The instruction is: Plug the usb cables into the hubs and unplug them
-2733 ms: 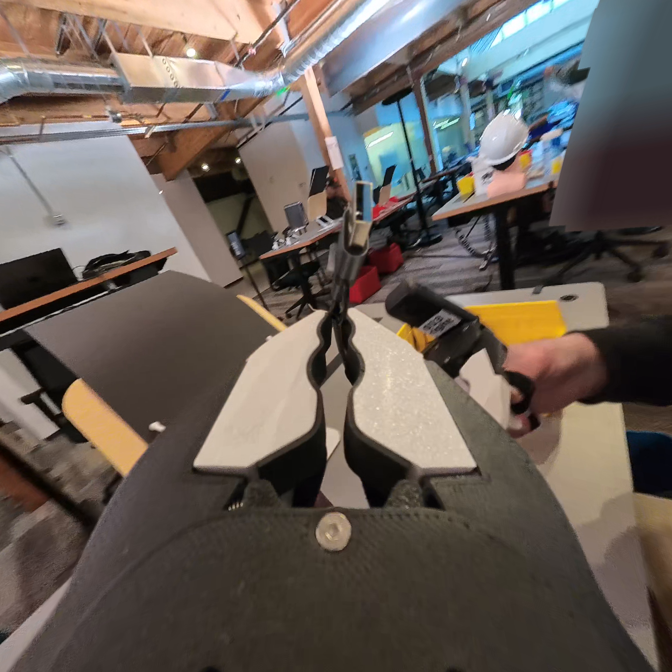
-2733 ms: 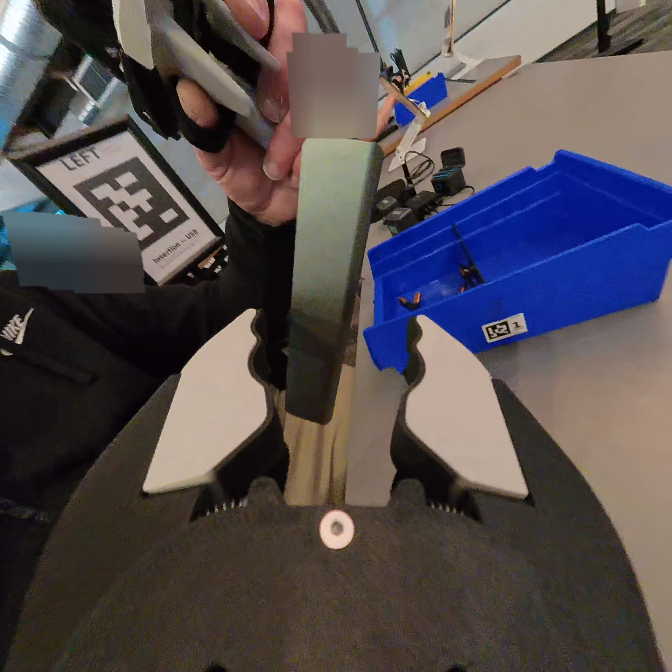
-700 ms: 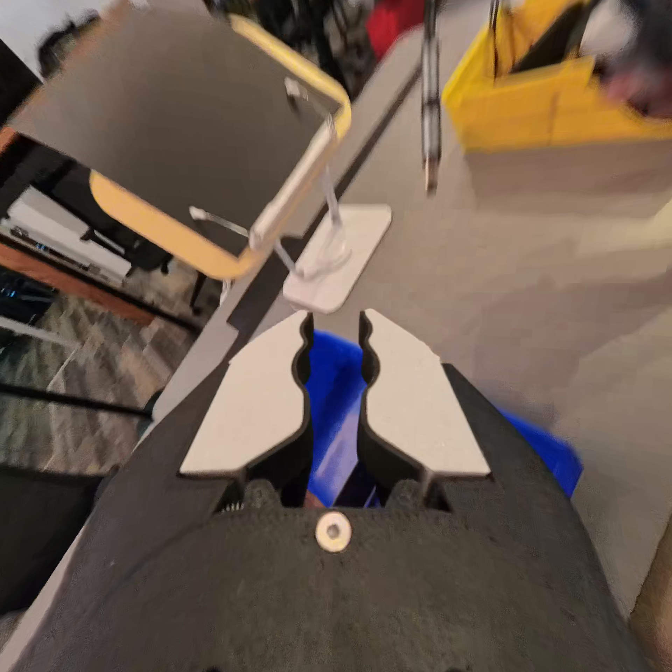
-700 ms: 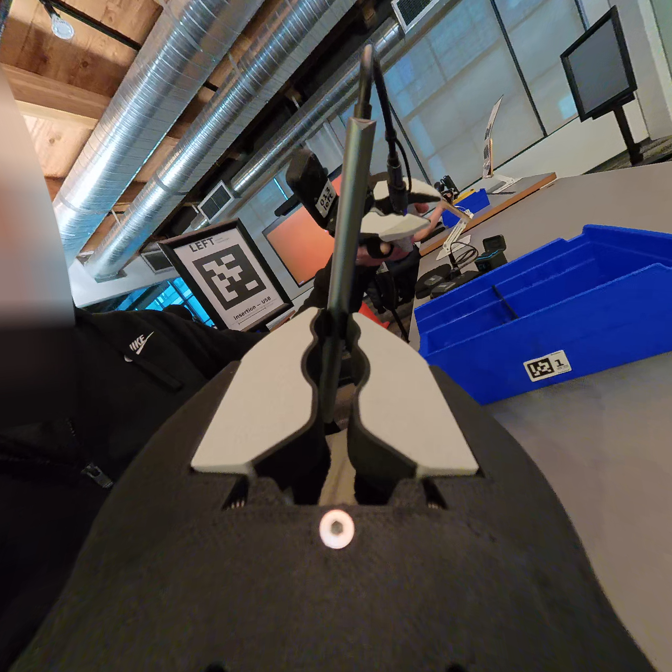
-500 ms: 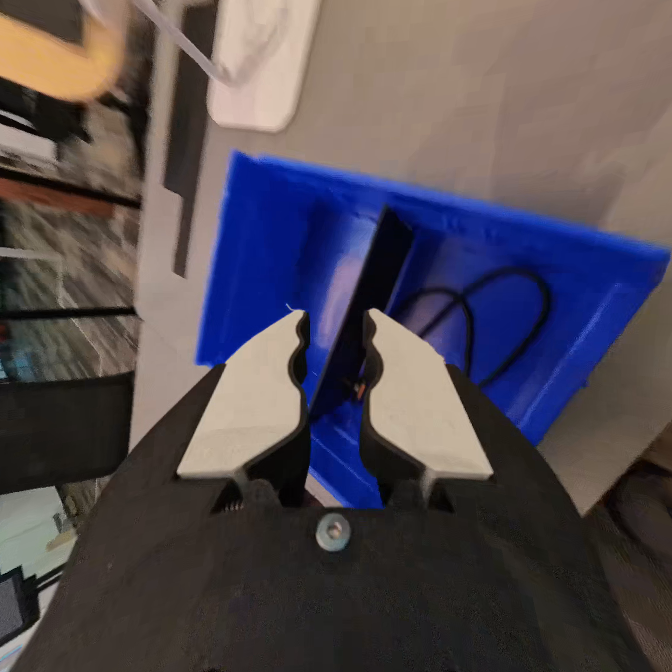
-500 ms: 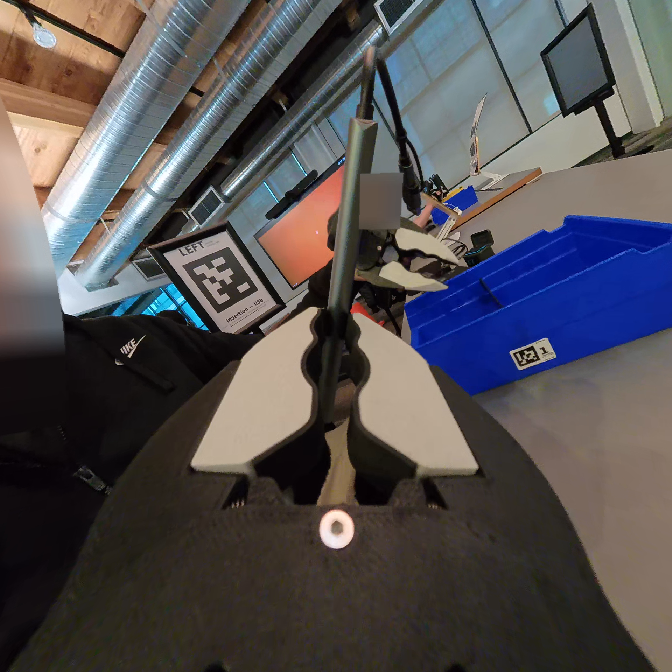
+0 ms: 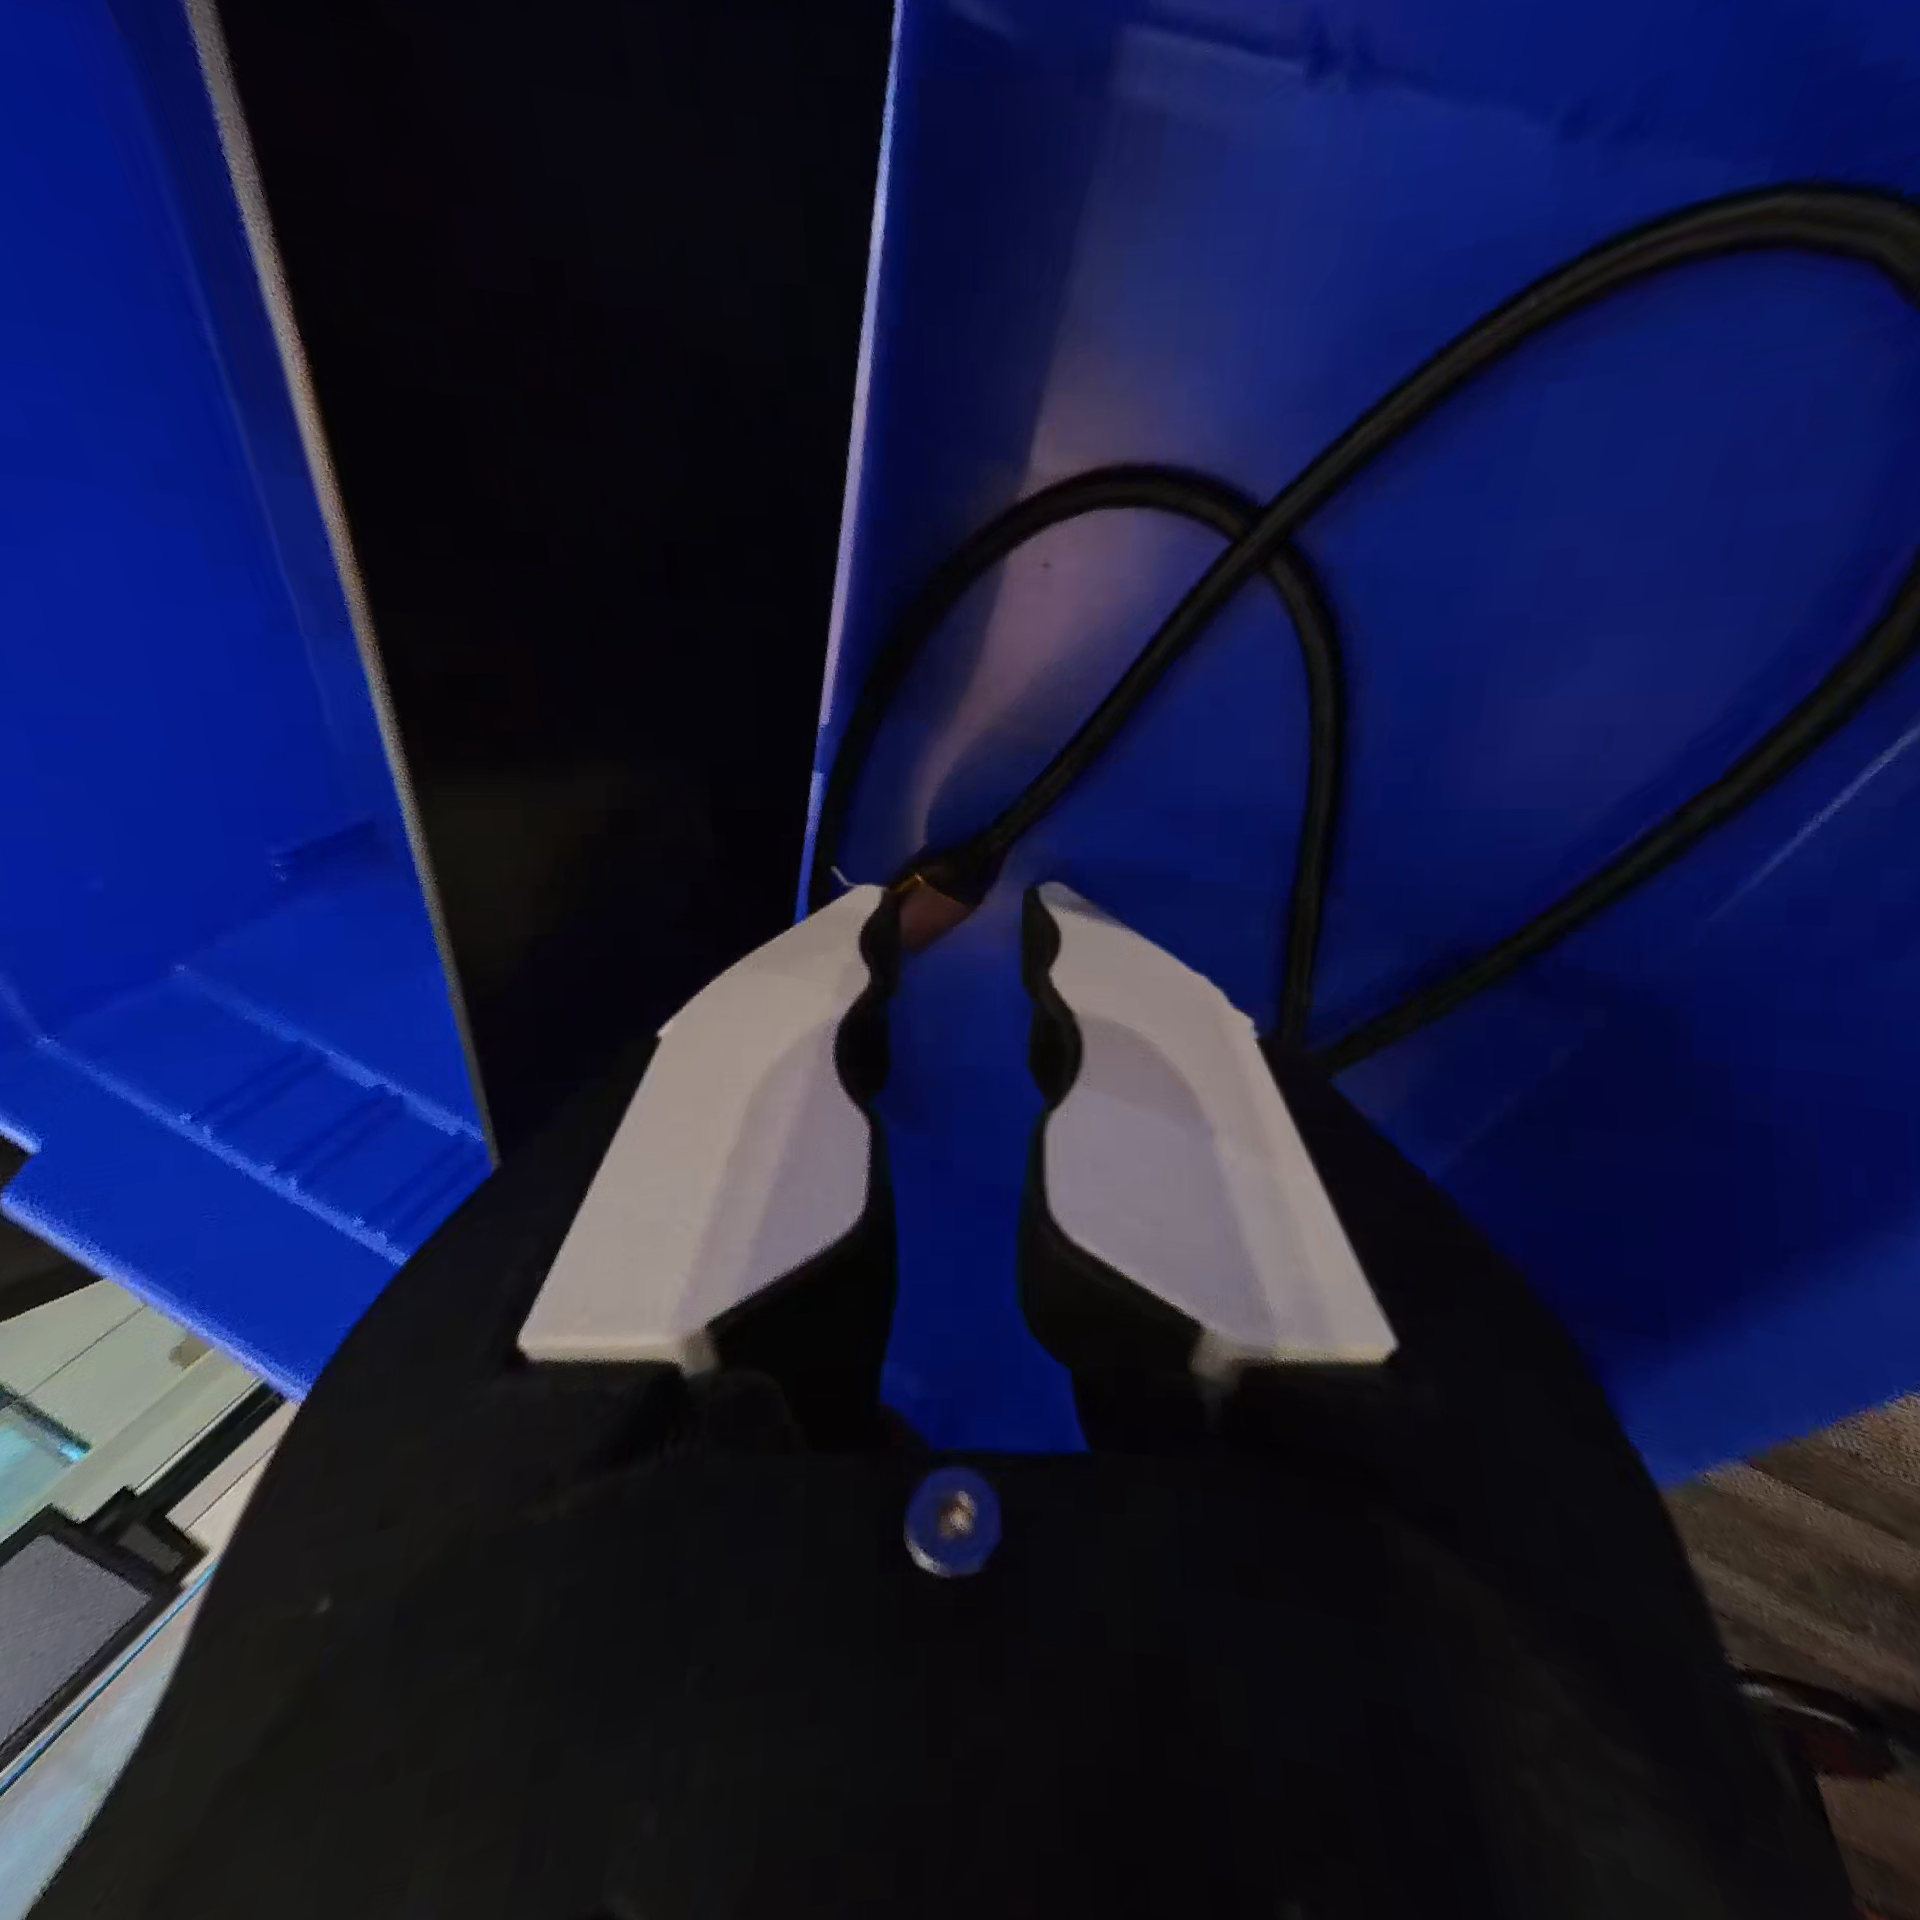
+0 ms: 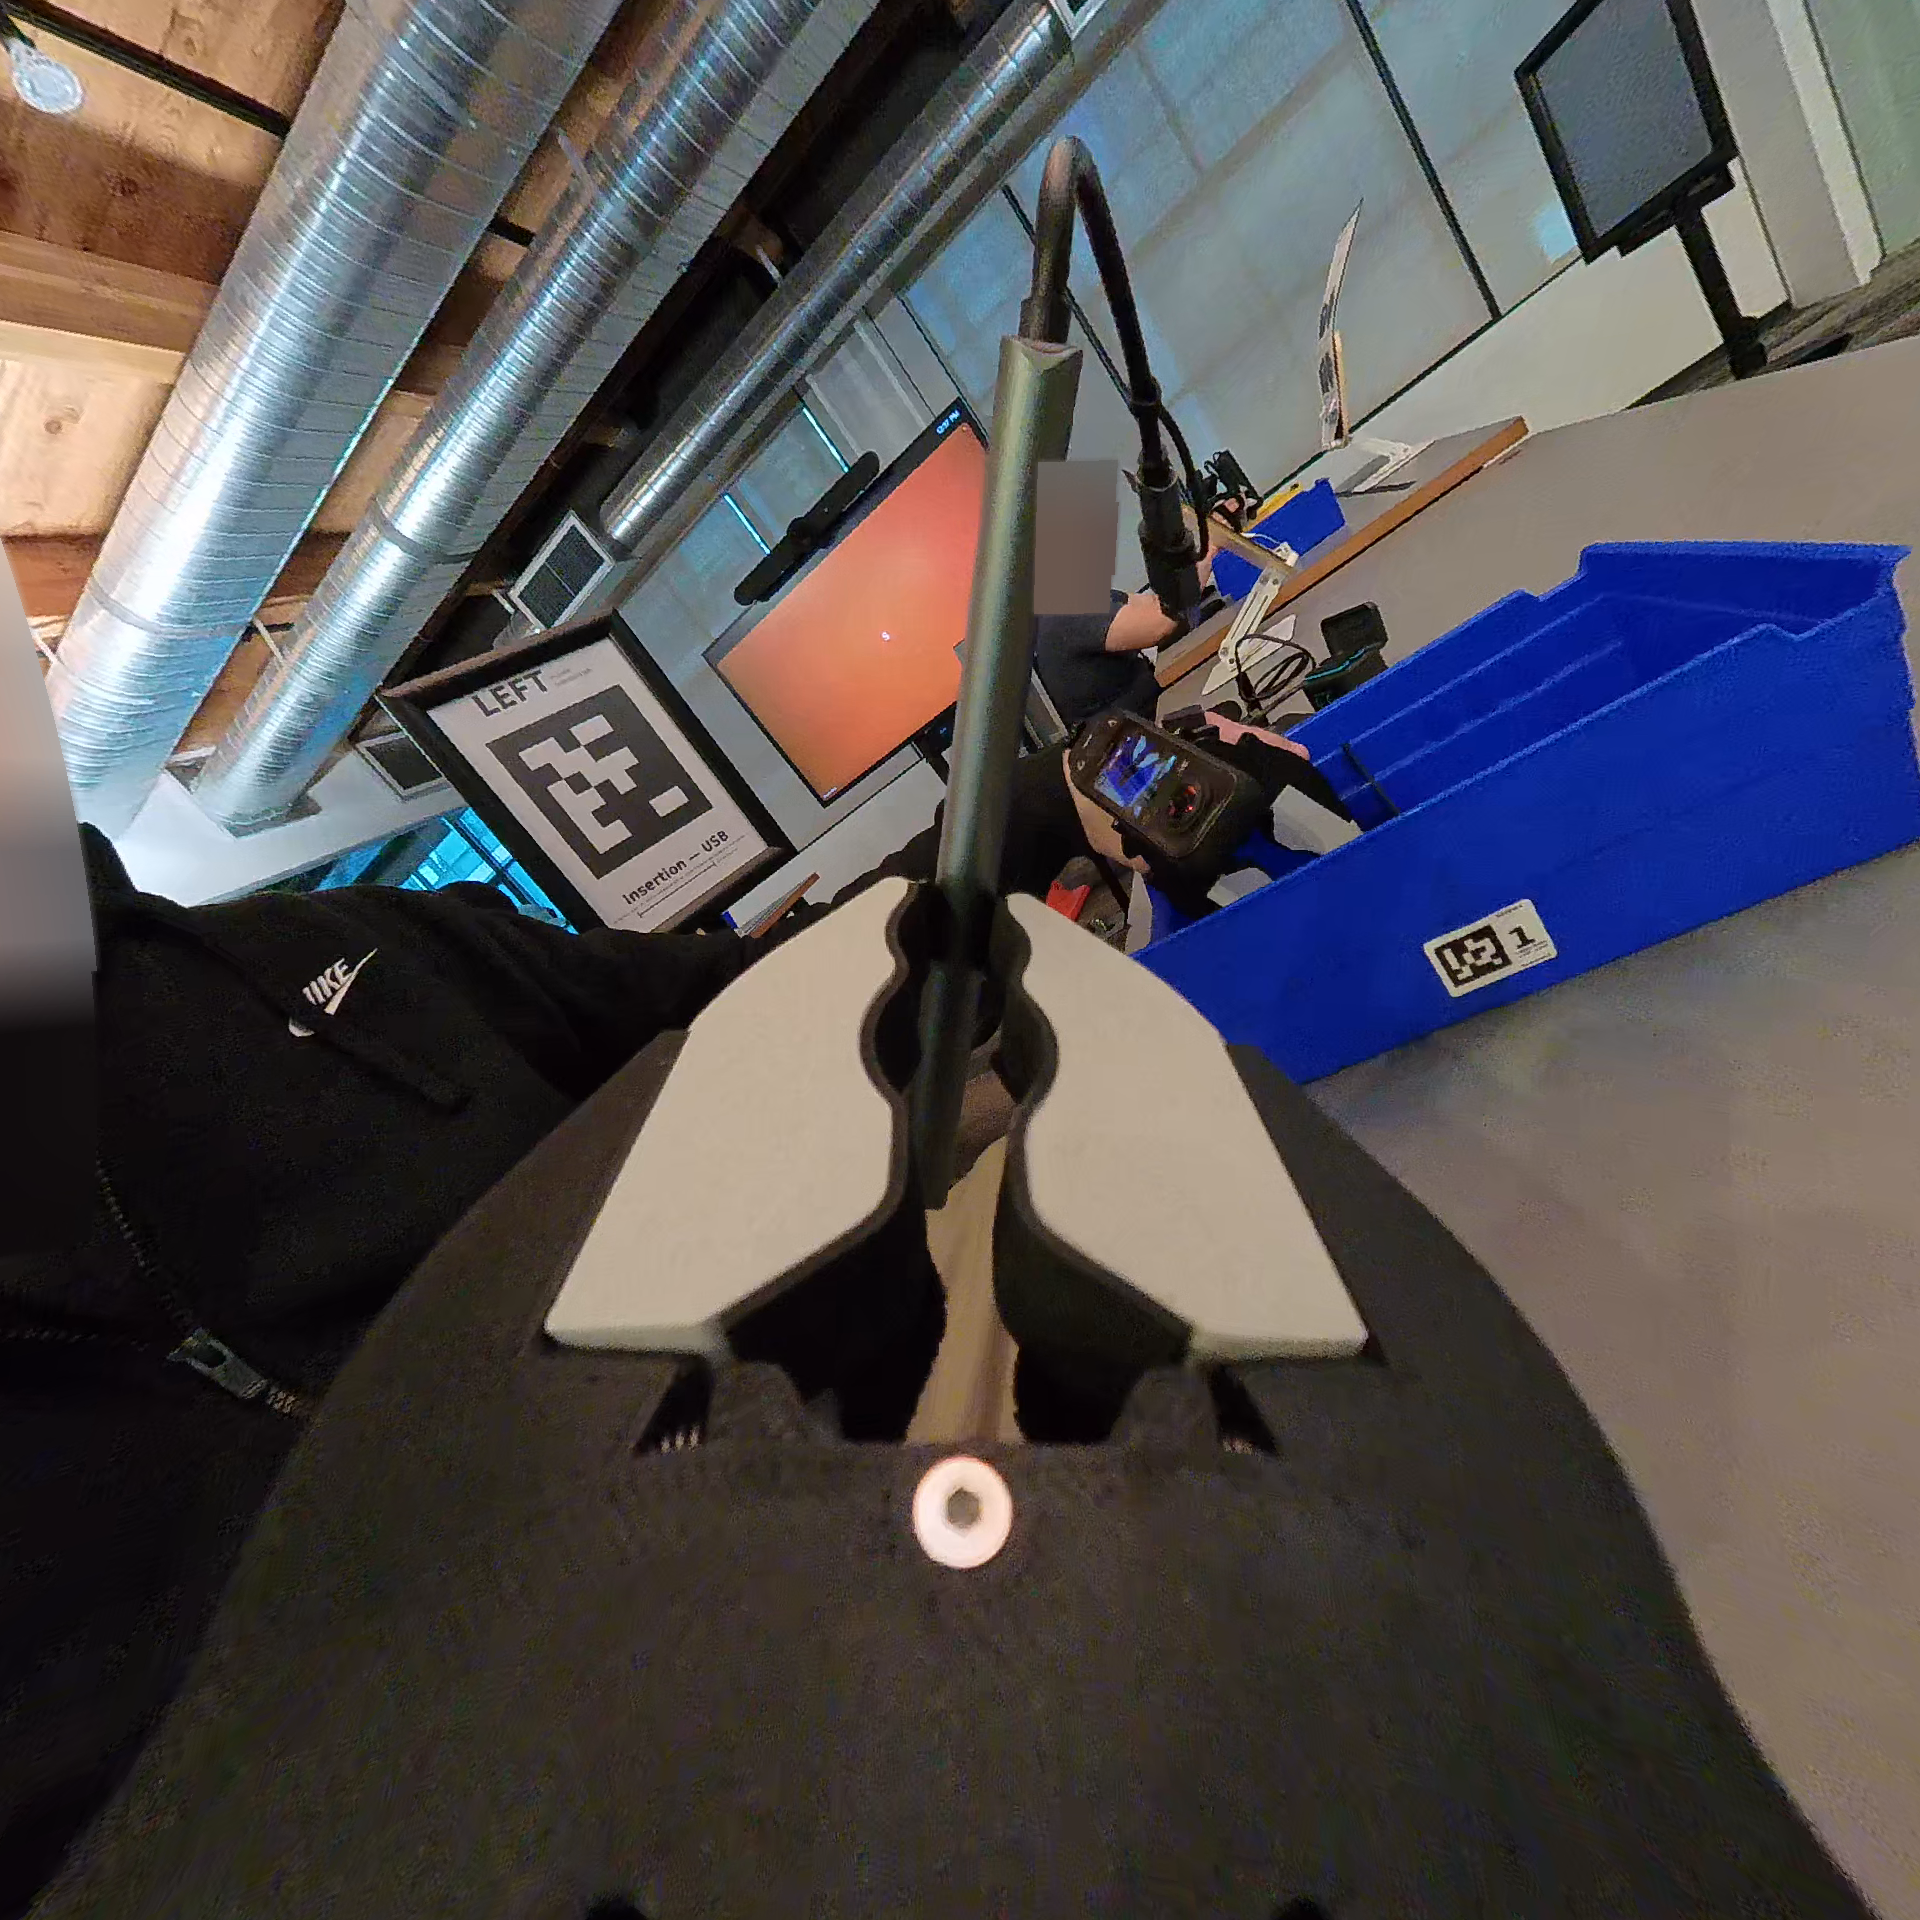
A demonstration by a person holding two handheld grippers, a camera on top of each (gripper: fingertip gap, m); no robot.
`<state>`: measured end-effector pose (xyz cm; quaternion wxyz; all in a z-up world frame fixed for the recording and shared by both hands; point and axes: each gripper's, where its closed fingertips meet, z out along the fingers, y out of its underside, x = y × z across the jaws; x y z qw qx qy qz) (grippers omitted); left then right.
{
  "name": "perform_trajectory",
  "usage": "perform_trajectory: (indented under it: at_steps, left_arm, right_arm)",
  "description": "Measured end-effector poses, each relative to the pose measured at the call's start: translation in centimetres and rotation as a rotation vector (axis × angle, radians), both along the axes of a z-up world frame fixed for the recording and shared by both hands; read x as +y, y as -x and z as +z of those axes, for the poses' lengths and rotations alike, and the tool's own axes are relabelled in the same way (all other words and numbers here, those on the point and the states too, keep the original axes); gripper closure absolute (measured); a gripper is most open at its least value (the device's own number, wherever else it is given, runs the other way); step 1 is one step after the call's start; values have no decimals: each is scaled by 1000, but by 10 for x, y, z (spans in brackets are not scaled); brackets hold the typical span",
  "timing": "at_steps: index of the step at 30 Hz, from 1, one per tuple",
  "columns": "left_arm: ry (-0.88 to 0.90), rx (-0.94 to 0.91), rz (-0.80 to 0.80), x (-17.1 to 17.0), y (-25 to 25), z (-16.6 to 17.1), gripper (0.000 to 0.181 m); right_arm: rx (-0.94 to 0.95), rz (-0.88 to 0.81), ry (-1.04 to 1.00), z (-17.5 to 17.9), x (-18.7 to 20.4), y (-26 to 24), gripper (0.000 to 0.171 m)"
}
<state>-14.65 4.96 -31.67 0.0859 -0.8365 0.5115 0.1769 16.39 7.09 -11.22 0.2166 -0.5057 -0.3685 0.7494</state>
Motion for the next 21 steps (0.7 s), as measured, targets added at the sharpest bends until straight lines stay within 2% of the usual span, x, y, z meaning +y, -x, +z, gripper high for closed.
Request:
perform_trajectory:
  at_steps: [1,3,9,14,21]
  left_arm:
    - [-12,16,-6,2,1,-1,162]
    - [-22,28,-17,4,0,-1,165]
    - [-39,2,-60,4,-10,0,158]
    - [-45,-20,-61,4,-12,0,160]
    - [-69,-37,-142,5,-27,2,161]
  right_arm:
    - [-1,0,1,-1,0,0,161]
    - [-1,-2,2,-1,1,0,161]
    - [-6,-5,1,-3,2,-1,161]
    - [-10,1,4,-4,2,0,161]
    - [-14,-5,1,-5,3,-1,161]
